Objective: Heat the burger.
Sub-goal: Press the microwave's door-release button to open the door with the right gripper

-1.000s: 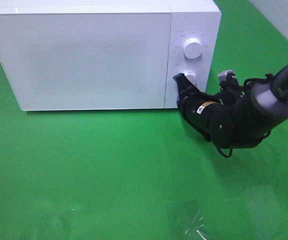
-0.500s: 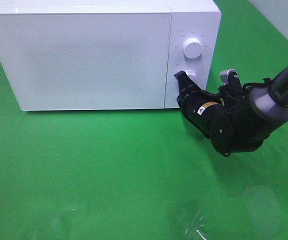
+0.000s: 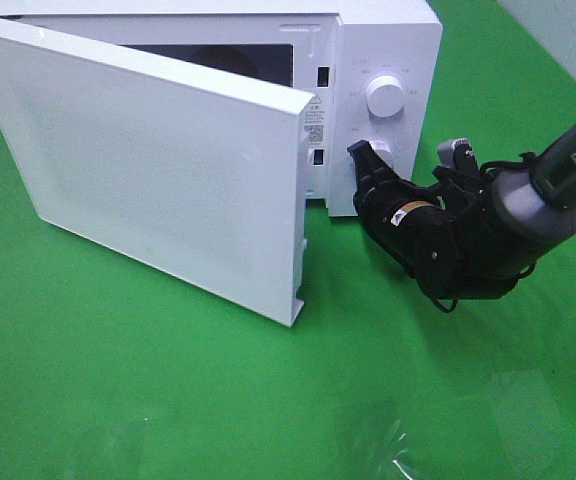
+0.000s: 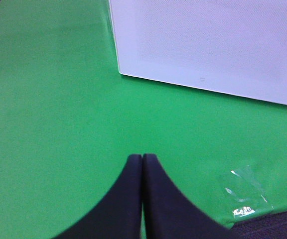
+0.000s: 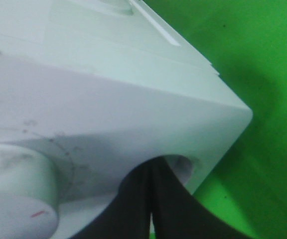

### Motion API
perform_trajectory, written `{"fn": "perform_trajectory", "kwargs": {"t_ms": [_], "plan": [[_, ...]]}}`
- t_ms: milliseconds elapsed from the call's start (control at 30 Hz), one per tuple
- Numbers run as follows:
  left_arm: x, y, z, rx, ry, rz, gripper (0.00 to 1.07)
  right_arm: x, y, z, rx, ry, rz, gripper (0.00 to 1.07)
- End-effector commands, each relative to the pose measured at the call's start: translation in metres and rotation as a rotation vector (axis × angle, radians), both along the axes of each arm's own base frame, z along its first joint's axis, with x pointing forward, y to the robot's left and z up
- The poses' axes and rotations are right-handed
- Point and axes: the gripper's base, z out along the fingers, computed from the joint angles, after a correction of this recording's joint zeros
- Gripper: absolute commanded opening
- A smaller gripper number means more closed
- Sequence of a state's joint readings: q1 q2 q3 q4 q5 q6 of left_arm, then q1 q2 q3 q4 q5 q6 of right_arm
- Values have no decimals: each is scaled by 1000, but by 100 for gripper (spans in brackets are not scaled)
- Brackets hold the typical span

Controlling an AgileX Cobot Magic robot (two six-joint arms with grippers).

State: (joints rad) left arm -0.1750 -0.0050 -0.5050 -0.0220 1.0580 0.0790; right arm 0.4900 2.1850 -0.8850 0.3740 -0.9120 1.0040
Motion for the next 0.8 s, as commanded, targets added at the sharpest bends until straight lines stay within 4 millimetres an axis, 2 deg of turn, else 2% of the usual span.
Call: {"fn": "perform_trajectory", "kwargs": {"t_ms": [33,167,333,533,567,600,633,700,800], "plan": [[-2,0,1,-9,-33,1,0,34,6,65,87,-450,-15,0],[-2,0,1,-9,-33,1,0,33,5,64,87,-435,-12,0],[-2,0,1,-9,-33,1,0,20,-1,60,63,-305,-18,0],[-2,0,1,-9,-33,1,0,-4,-13,54,33,-170,-15,0],[-2,0,1,-9,-33,1,0,-13,-16,54,22,-132,-3,0],[-2,0,1,-9,-33,1,0,-13,-16,54,22,-132,-3,0],[-2,0,1,-9,-33,1,0,-24,-20,52,2,-86,12,0],[-2,0,1,-9,-33,1,0,-28,-21,52,-12,-69,22,0],[-2,0,1,-9,-33,1,0,-45,-24,55,-138,-41,137,0]]}}
